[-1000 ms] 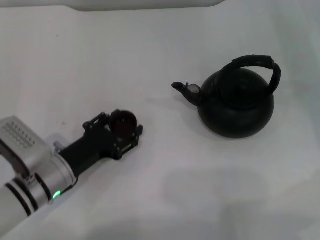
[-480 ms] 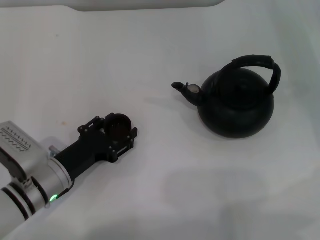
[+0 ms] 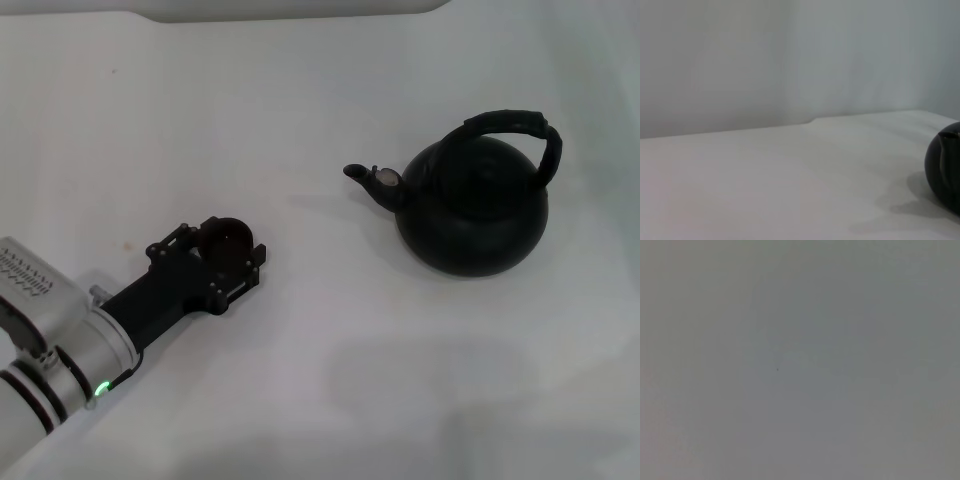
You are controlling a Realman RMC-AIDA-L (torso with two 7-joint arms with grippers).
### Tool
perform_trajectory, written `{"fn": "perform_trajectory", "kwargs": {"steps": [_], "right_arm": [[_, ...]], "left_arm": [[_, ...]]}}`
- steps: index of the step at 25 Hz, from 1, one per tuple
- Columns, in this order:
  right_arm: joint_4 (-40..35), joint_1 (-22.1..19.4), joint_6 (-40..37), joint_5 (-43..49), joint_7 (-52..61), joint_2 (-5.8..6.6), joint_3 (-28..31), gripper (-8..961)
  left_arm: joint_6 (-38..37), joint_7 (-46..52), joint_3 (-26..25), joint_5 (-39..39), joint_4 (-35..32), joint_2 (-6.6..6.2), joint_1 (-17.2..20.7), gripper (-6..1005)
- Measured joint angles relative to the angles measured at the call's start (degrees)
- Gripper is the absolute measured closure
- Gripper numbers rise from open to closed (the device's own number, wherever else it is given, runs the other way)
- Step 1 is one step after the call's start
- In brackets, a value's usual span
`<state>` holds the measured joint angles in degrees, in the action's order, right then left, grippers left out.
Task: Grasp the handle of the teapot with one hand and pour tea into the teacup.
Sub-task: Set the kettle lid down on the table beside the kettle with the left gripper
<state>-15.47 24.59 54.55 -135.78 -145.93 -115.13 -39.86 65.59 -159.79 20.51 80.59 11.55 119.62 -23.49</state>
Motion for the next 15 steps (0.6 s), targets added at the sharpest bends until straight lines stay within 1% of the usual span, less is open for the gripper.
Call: {"fn": "perform_trajectory", "kwargs": {"steps": [2,8,15], "right_arm": [[0.00,-0.04,0.00,0.00,0.05,0.00,-0.04,201],[0.00,-0.25,0.03,-0.01,0.13,-0.02,-0.13,201],[0.00,-0.43,0.35,-0.01,0.21,-0.08,-0.13,201]], "left_arm": [[0.19,0.00,-0.25,0.01,0.03,0.00,0.12,296],[0.14,0.00,-0.30,0.00,-0.01,-0.10,0.20,163],[2.33,0.06,-0.30,-0.11,0.26,-0.16,0.29,106]]}}
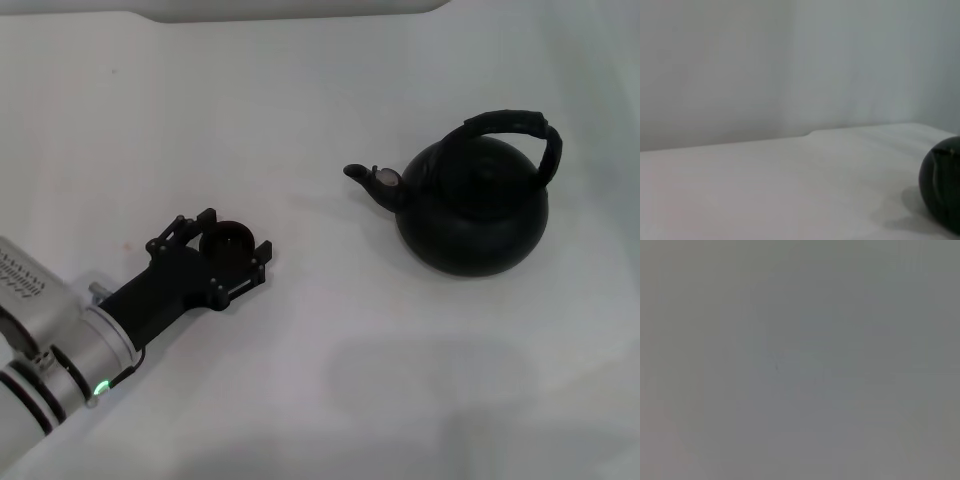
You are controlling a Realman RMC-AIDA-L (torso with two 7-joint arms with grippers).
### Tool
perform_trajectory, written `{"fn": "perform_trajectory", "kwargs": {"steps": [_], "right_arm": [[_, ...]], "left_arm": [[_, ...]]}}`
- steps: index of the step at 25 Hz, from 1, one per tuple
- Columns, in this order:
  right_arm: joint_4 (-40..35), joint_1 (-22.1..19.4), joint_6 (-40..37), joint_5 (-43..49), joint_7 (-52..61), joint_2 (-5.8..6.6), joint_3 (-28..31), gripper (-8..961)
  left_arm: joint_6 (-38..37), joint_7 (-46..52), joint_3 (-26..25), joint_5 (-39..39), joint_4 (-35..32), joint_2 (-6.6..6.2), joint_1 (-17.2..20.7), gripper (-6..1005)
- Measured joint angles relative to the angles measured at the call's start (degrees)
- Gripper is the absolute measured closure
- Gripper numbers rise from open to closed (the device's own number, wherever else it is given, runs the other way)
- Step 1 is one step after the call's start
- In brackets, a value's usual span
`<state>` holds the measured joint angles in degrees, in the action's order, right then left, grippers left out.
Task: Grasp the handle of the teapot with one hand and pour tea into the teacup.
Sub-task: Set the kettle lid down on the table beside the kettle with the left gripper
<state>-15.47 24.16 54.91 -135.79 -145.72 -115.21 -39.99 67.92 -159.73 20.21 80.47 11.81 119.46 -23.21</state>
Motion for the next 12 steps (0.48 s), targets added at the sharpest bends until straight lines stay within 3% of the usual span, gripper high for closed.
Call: {"fn": "perform_trajectory", "kwargs": {"steps": [7,12], "right_arm": [[0.00,0.19,0.16,0.00,-0.01,0.04,0.00,200],[0.00,0.17,0.25,0.02,-0.21,0.07,0.01,199]], "left_arm": [[5.51,-0.09,-0.08,0.67,-0.12,-0.02,1.16,107],[12.49,-0.44,-0.09,5.35,-1.98,-0.15,3.65,108]]}}
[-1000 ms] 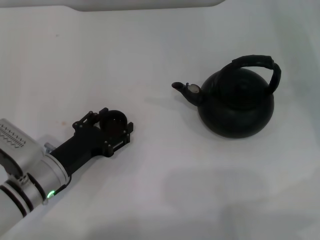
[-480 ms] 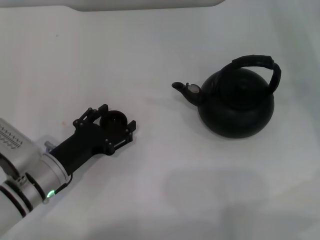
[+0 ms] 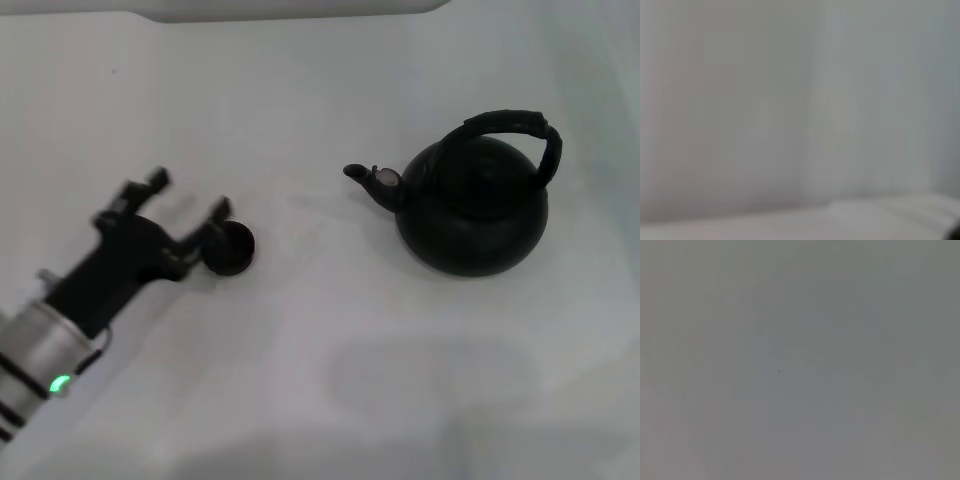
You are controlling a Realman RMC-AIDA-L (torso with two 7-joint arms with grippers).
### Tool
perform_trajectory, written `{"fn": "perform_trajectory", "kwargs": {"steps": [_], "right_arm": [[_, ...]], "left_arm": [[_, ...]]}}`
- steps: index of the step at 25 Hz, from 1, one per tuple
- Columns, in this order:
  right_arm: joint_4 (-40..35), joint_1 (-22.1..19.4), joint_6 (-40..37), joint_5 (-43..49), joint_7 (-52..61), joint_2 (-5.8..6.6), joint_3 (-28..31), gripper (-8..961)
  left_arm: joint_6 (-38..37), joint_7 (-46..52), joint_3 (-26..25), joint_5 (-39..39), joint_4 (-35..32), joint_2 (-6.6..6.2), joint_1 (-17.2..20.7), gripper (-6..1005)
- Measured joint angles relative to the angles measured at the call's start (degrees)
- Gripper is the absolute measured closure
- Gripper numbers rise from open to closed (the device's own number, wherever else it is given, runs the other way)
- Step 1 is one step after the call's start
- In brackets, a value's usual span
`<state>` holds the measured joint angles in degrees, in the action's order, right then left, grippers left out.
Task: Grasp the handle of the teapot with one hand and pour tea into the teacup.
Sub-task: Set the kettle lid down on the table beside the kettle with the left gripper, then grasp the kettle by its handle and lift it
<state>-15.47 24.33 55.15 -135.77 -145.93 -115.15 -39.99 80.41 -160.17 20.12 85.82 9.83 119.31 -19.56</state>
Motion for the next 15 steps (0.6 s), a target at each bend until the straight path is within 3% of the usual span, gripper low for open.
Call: {"fn": "perform_trajectory", "kwargs": {"steps": [6,10,15], "right_arm": [[-0.02,-0.41,0.43,0.08,0.33,0.08,0.01,199],[-0.21,-1.38,1.36,0.27,2.03,0.16,-0.34,199],[-7.32,-7.55,2.33,4.36,9.95,0.59,-4.54,200]], "left_arm": [[8.35,-0.28,-0.09,6.34,-2.31,-0.01,3.27,106],[8.99,-0.25,-0.09,12.81,-3.41,-0.01,5.20,107],[8.92,0.05,-0.09,24.56,-3.48,-0.09,7.37,106]]}}
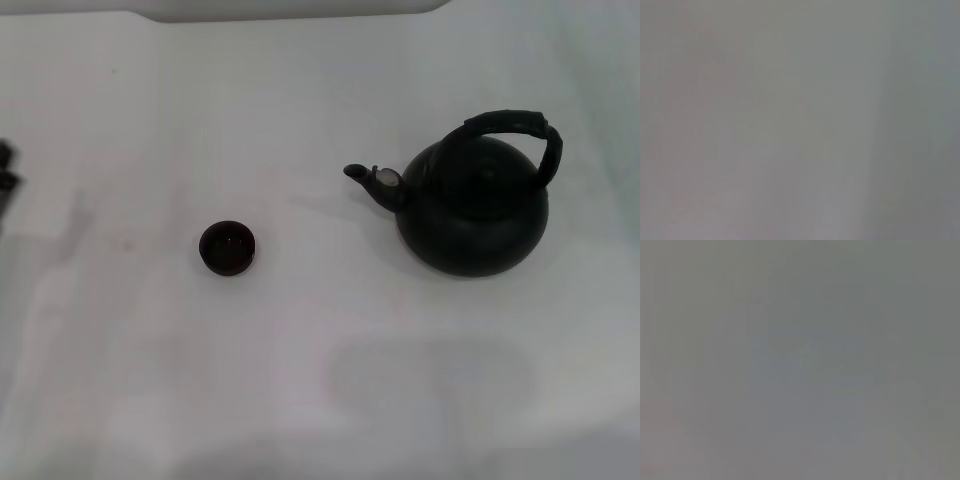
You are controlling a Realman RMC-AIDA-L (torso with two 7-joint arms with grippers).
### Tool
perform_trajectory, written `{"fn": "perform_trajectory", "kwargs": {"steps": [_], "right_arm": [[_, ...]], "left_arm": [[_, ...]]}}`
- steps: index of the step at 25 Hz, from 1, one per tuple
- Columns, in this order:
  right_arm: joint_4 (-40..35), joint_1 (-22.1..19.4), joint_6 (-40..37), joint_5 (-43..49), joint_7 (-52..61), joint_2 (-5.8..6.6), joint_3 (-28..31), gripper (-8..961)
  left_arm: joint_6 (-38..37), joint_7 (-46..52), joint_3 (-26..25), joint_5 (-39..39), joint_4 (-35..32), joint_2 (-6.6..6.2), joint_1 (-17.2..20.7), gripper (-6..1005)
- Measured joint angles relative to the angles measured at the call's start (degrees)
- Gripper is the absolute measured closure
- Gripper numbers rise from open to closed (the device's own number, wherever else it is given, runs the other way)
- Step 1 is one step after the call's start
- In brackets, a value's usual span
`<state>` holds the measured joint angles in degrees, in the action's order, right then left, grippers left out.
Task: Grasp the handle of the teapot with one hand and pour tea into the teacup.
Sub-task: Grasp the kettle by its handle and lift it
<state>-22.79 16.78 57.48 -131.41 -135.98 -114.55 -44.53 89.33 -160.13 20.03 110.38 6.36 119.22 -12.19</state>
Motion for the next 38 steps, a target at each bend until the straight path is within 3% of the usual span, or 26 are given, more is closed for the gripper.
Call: {"fn": "perform_trajectory", "kwargs": {"steps": [4,10,15,22,29,35,38], "right_arm": [[-10.94,-7.07,1.93,8.42,8.25,-0.29,-1.55,201],[-22.09,-15.05,9.66,20.25,16.42,-0.54,-1.63,202],[-29.20,-19.40,16.22,28.12,21.38,-0.86,-2.69,203],[-37.15,-23.31,18.17,34.19,29.65,-1.00,-8.59,204],[-47.83,-27.37,16.86,37.54,37.25,-1.44,-16.95,205],[-62.33,-35.71,5.07,37.67,41.37,-1.45,-29.35,203],[-67.06,-37.74,0.69,37.96,41.49,-1.44,-34.34,203]], "left_arm": [[0.08,0.05,0.01,10.44,0.25,0.16,0.48,106],[-0.74,0.12,0.01,14.81,0.02,0.01,-0.99,106],[-2.09,0.12,0.01,17.62,0.00,-0.01,-3.00,106],[-5.37,0.22,0.01,18.74,-0.03,-0.05,-6.09,107],[-6.83,0.25,0.01,18.78,-0.71,-0.13,-7.37,107],[-7.40,0.25,0.01,18.82,-1.22,-0.13,-7.41,107],[-7.55,0.26,0.01,18.82,-1.41,-0.13,-7.21,106]]}}
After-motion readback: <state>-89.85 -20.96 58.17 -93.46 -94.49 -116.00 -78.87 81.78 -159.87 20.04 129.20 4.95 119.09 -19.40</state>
